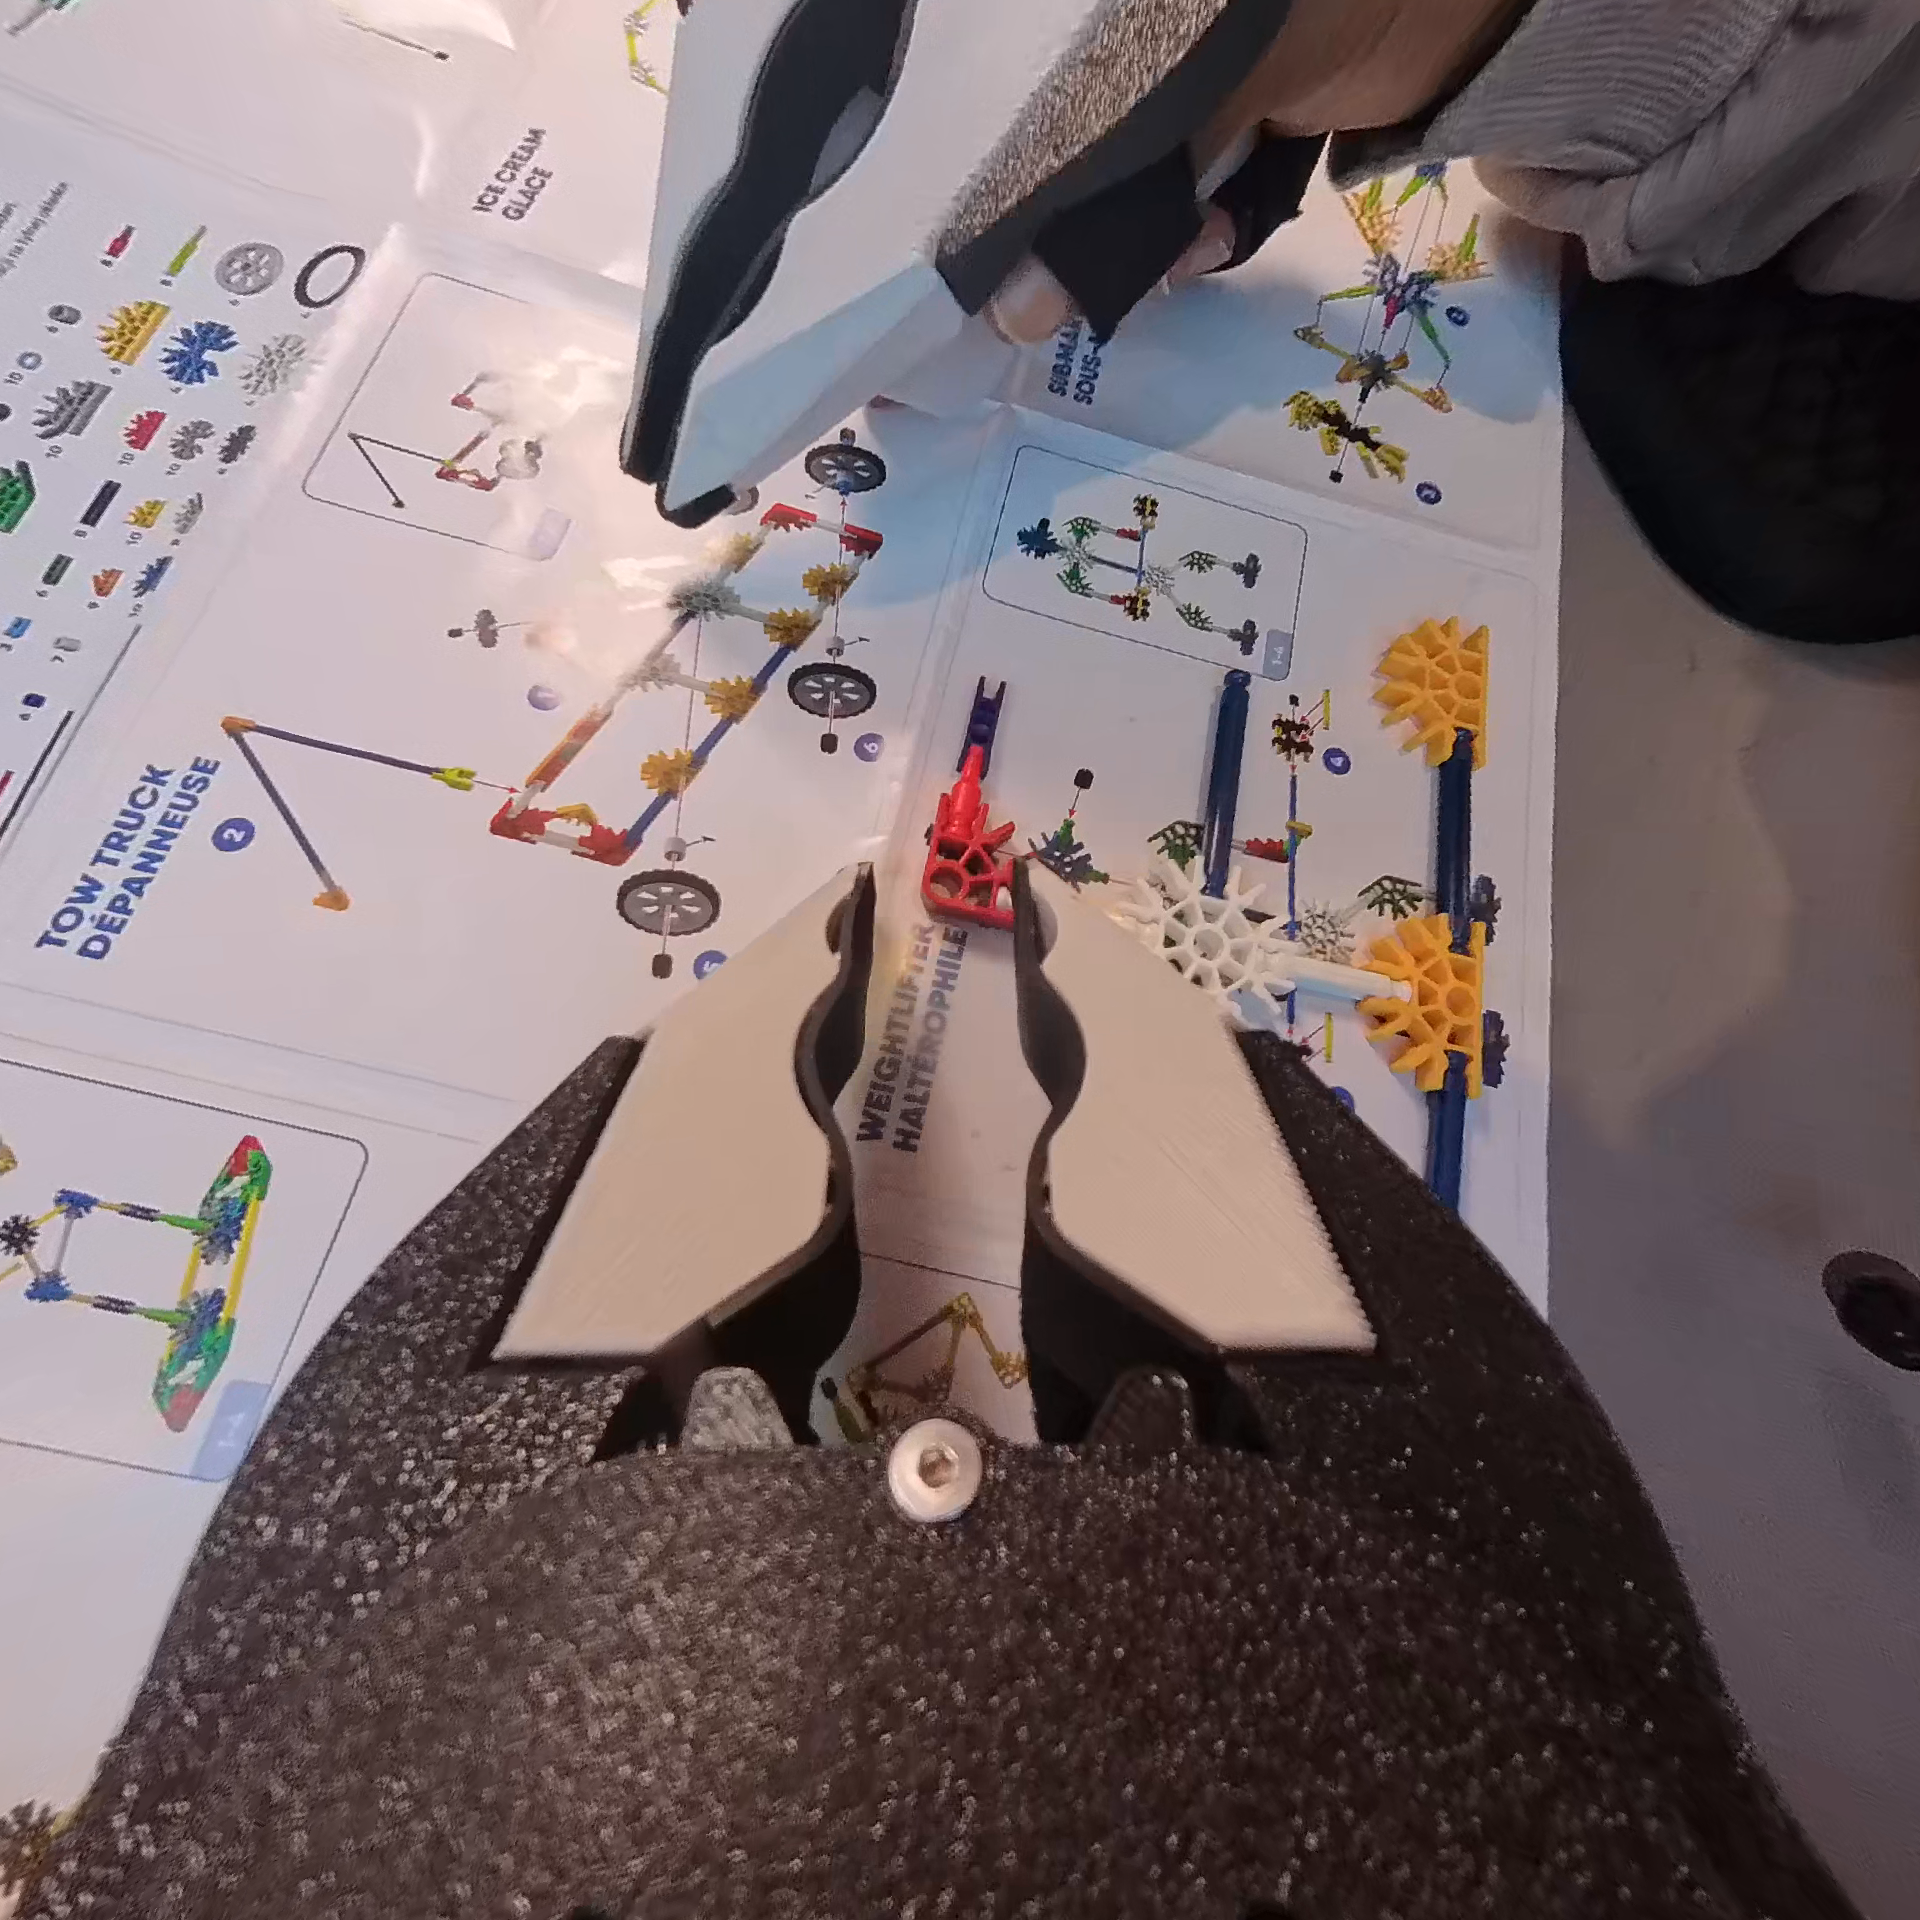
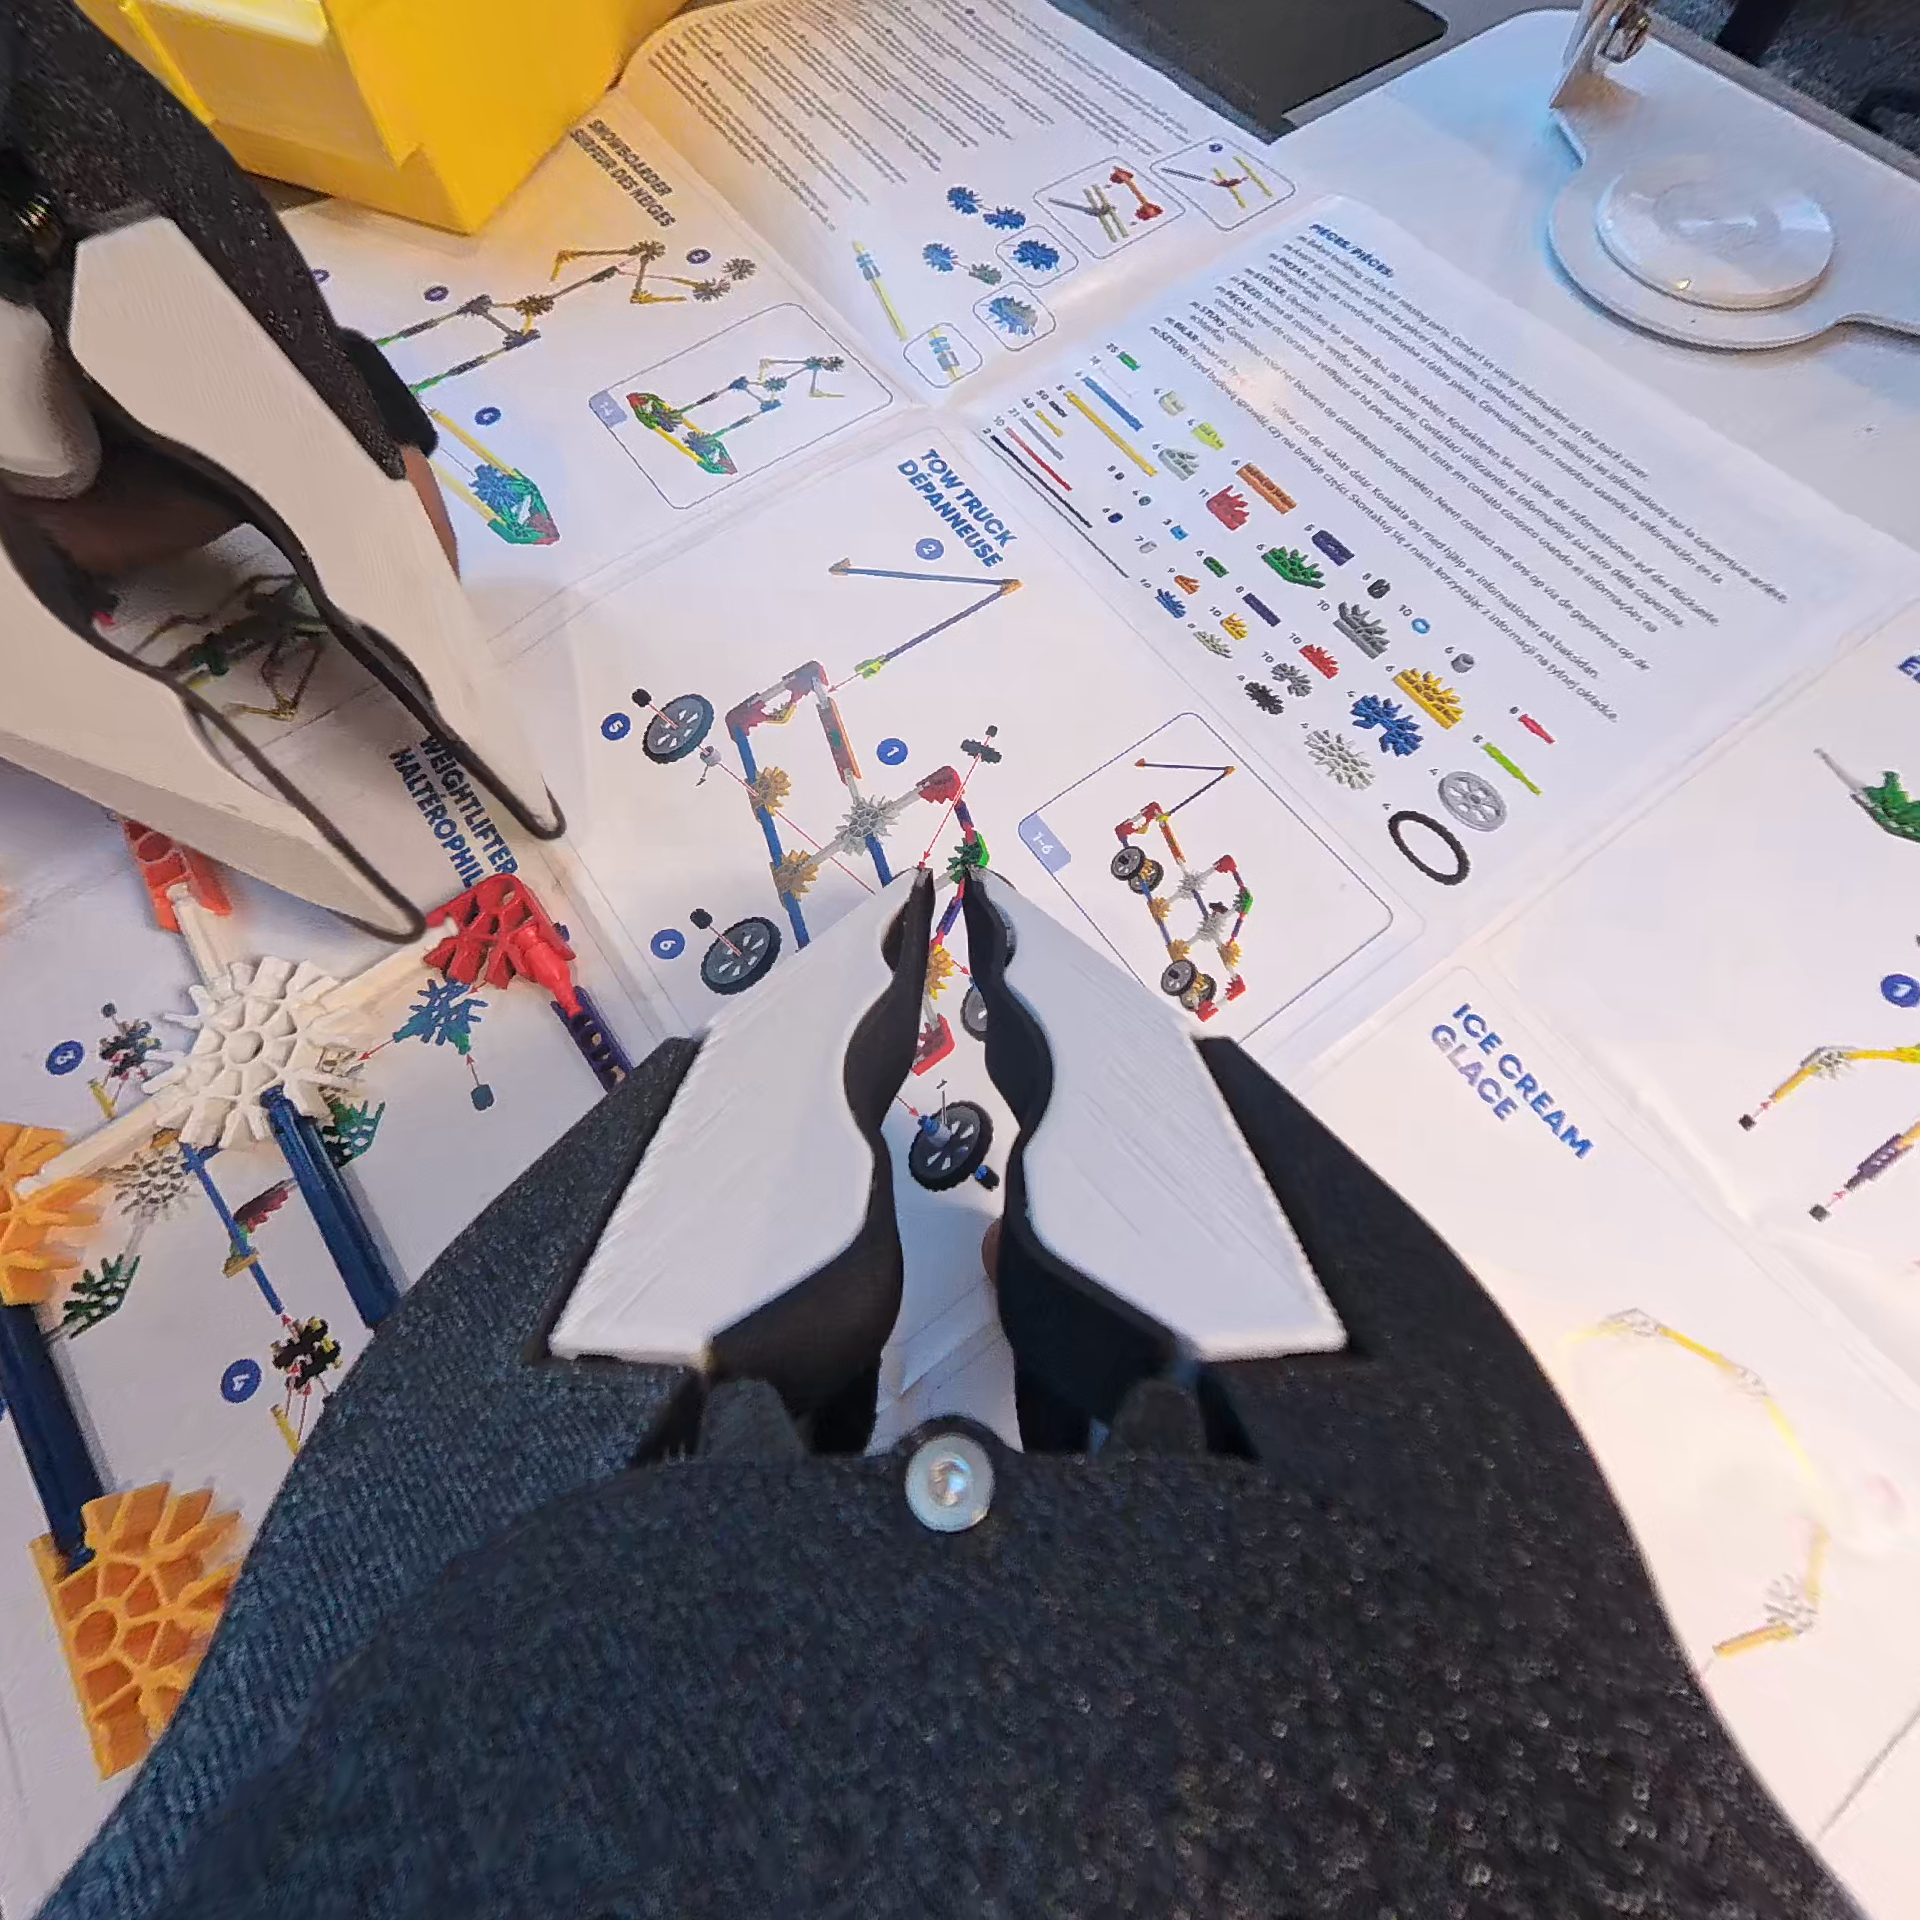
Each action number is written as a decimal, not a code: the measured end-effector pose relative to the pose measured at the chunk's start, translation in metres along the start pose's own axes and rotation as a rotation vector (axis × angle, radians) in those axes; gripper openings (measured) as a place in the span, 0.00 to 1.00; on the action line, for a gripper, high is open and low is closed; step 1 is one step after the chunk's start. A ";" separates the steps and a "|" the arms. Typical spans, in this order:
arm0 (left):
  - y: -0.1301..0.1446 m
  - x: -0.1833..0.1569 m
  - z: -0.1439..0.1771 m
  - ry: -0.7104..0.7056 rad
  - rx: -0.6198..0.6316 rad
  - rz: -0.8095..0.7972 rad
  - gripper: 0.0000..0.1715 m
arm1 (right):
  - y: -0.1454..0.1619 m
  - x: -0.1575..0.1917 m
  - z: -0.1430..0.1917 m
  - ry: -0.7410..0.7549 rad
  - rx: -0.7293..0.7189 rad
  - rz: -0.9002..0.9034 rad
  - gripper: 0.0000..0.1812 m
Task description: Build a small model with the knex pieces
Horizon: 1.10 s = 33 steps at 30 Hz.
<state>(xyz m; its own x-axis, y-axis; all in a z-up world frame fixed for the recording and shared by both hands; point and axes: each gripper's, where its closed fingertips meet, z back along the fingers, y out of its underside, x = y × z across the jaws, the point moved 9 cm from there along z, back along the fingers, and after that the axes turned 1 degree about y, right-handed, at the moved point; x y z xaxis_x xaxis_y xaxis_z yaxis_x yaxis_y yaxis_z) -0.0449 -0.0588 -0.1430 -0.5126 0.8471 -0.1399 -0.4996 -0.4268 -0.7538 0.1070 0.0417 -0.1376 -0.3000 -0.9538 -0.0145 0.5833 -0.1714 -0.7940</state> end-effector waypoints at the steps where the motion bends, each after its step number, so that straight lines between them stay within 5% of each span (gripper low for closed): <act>1: -0.003 0.000 0.003 0.017 -0.029 0.014 0.15 | 0.000 0.000 0.001 -0.002 0.000 -0.001 0.03; 6: -0.028 0.010 0.052 -0.079 -0.247 0.019 0.16 | -0.002 0.001 0.014 0.010 -0.045 -0.011 0.03; 10: -0.037 0.029 0.130 -0.363 -0.359 0.016 0.16 | -0.007 0.004 0.033 0.025 -0.096 -0.025 0.03; 15: -0.014 0.050 0.246 -0.835 -0.354 0.093 0.15 | -0.004 0.013 0.057 0.054 -0.143 -0.045 0.04; 19: 0.019 0.064 0.291 -0.936 -0.214 0.187 0.13 | 0.007 0.022 0.073 0.073 -0.176 -0.091 0.04; 25: 0.043 0.102 0.251 -0.565 0.225 0.249 0.10 | 0.018 0.032 0.078 0.025 -0.281 -0.197 0.04; 33: 0.072 0.153 0.174 -0.446 0.647 0.257 0.08 | 0.028 0.025 0.084 0.133 -0.287 -0.126 0.04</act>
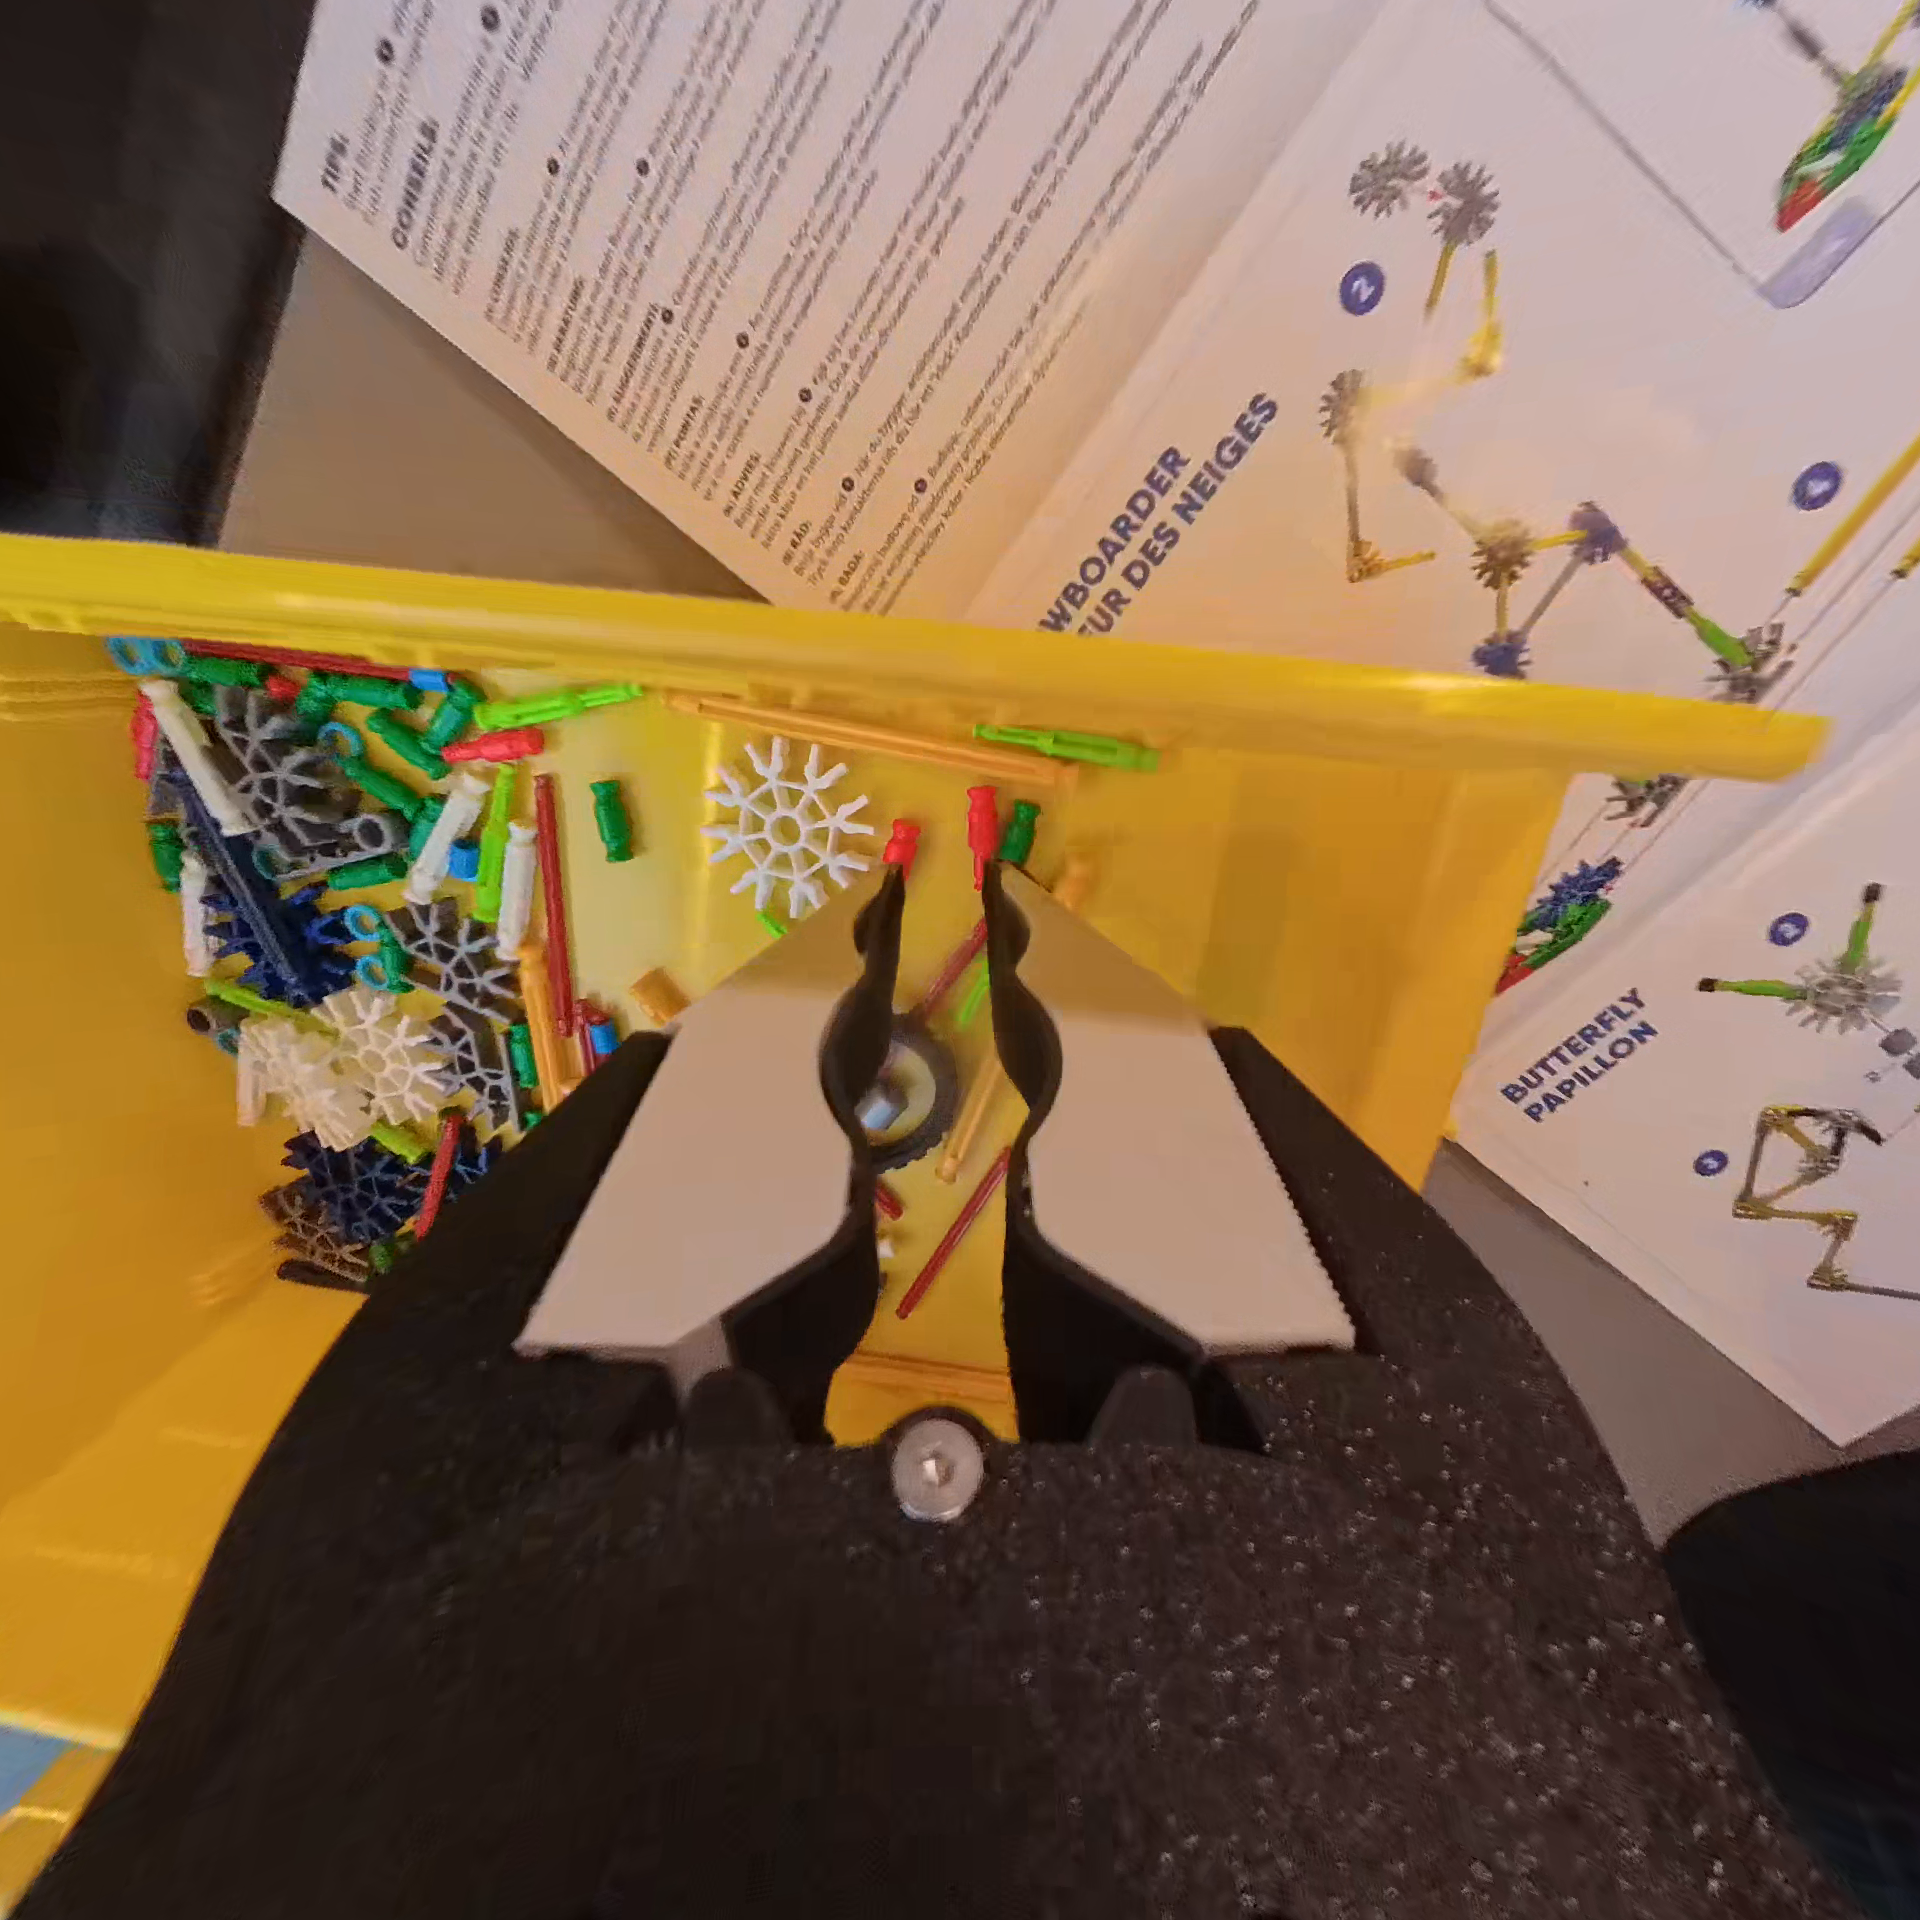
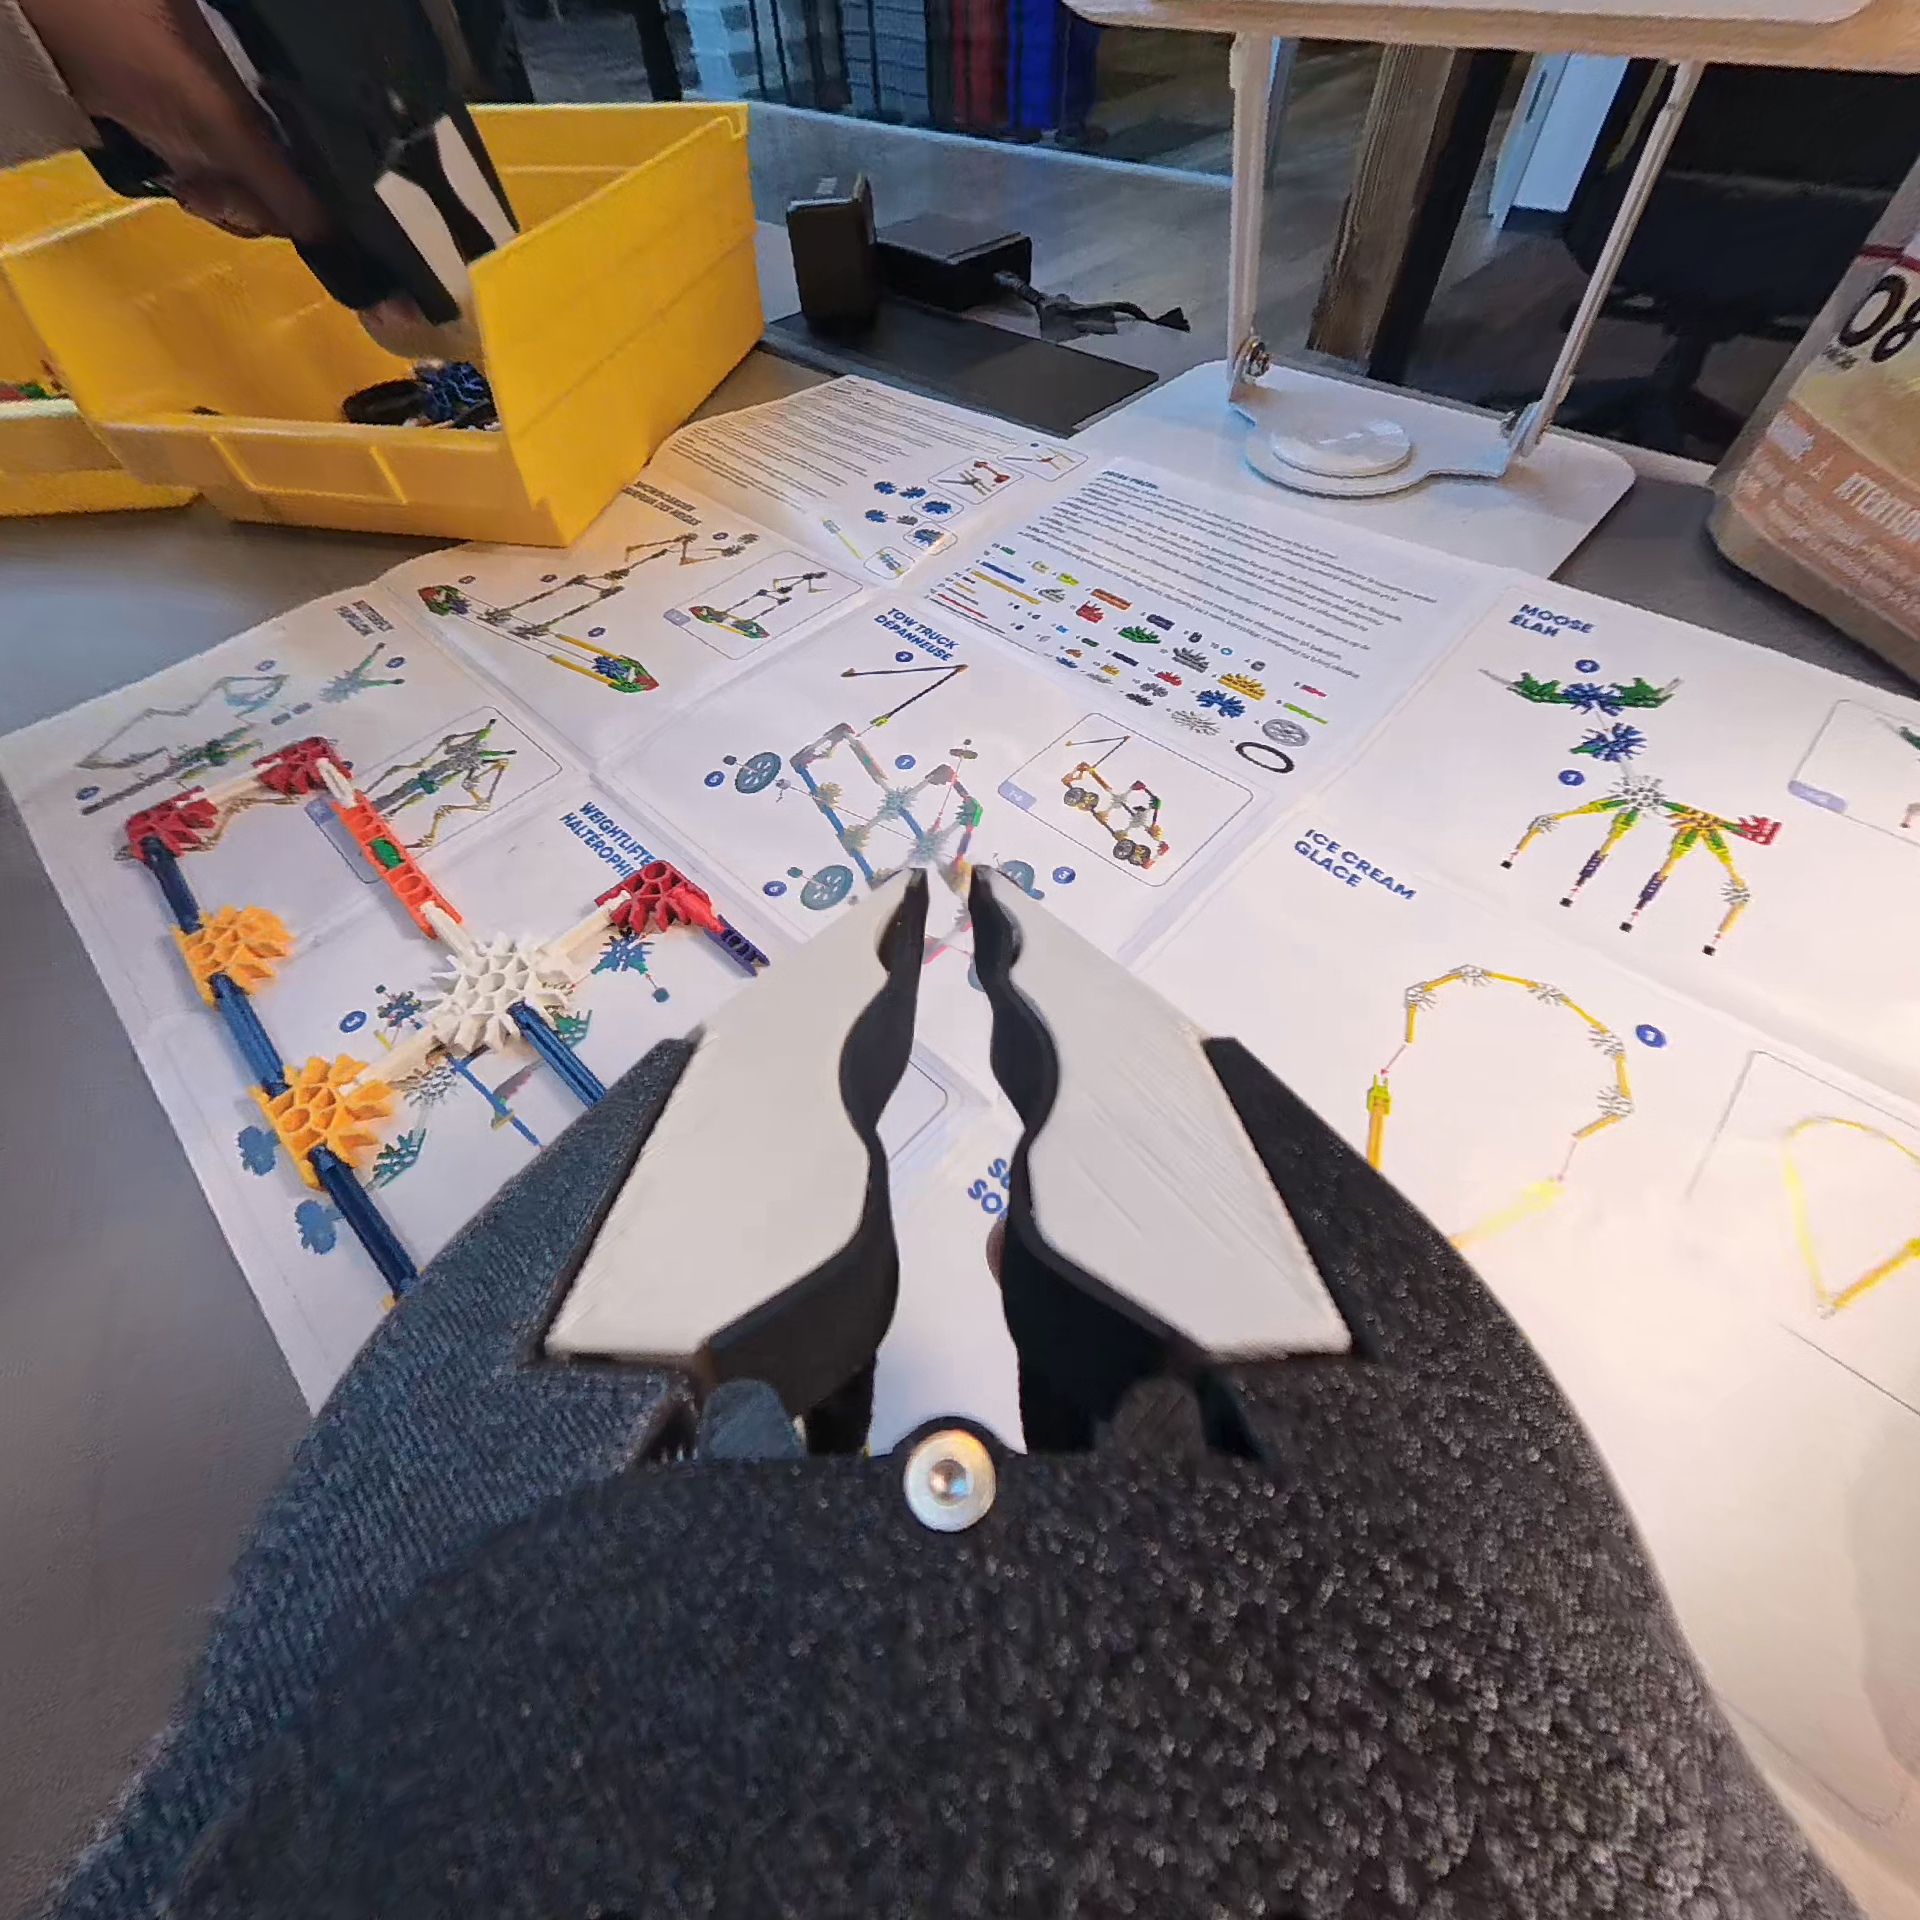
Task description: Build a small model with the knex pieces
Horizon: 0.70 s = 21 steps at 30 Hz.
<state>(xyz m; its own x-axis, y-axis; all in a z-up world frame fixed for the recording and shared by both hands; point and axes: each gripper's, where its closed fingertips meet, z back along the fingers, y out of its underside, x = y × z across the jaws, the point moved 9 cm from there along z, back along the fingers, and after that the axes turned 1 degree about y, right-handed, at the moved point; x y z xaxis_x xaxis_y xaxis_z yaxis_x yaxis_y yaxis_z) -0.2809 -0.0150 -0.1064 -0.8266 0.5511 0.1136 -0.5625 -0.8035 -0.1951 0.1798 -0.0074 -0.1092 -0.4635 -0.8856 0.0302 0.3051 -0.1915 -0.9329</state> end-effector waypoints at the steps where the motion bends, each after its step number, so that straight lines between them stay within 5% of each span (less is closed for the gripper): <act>1: 0.000 0.001 -0.005 -0.015 0.021 -0.004 0.07 | 0.001 0.000 0.002 0.003 -0.003 0.002 0.04; 21: 0.011 0.006 -0.013 -0.015 0.026 0.045 0.01 | 0.006 0.000 0.002 -0.042 -0.005 0.006 0.04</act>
